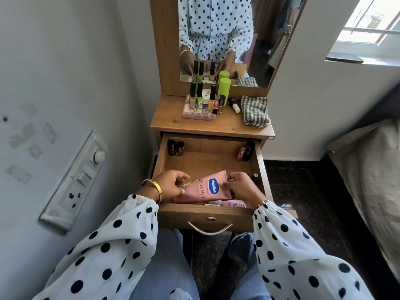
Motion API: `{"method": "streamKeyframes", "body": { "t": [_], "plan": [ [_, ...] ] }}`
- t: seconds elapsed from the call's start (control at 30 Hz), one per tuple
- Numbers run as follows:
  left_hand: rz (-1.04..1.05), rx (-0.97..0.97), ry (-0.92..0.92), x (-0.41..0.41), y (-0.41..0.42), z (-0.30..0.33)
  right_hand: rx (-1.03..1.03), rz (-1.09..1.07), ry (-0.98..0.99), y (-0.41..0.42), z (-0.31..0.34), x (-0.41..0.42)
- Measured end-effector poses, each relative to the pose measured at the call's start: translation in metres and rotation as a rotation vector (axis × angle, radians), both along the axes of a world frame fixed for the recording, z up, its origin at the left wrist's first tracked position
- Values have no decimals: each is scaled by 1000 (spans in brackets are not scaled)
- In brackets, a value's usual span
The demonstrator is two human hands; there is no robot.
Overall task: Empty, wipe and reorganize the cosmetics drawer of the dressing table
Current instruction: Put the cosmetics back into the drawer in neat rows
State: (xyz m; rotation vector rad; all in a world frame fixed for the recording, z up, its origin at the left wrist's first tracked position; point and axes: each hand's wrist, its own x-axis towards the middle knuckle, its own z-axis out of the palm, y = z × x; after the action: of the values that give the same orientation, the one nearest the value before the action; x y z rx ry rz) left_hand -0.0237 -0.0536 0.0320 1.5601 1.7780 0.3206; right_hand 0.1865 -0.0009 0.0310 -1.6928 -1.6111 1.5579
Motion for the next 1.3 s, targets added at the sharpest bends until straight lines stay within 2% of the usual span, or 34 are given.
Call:
{"method": "streamKeyframes", "body": {
  "t": [0.2, 0.37, 0.5, 0.7, 0.83, 1.1, 1.2, 1.3],
  "plan": [
    [-95, -37, 43, 14, 0, 3, -99, 120, -33, 3, -3, -4],
    [-148, -36, 133, 19, 2, 1, 109, 239, -308, 8, -5, 7],
    [-118, -42, 108, 19, 1, -1, 212, 560, -565, 5, -8, 14],
    [-99, -36, 80, 20, -2, 0, 225, 680, -628, 3, -9, 6],
    [-100, -41, 94, 18, -2, -2, 274, 647, -673, 5, -9, 10],
    [-87, -30, 81, 16, -1, -4, 476, 305, -726, 3, 8, 19],
    [-110, -41, 105, 17, 1, -6, 477, 187, -643, 5, 10, 23],
    [-132, -53, 132, 15, 3, -9, 426, 268, -580, 8, 14, 26]
  ]
}}
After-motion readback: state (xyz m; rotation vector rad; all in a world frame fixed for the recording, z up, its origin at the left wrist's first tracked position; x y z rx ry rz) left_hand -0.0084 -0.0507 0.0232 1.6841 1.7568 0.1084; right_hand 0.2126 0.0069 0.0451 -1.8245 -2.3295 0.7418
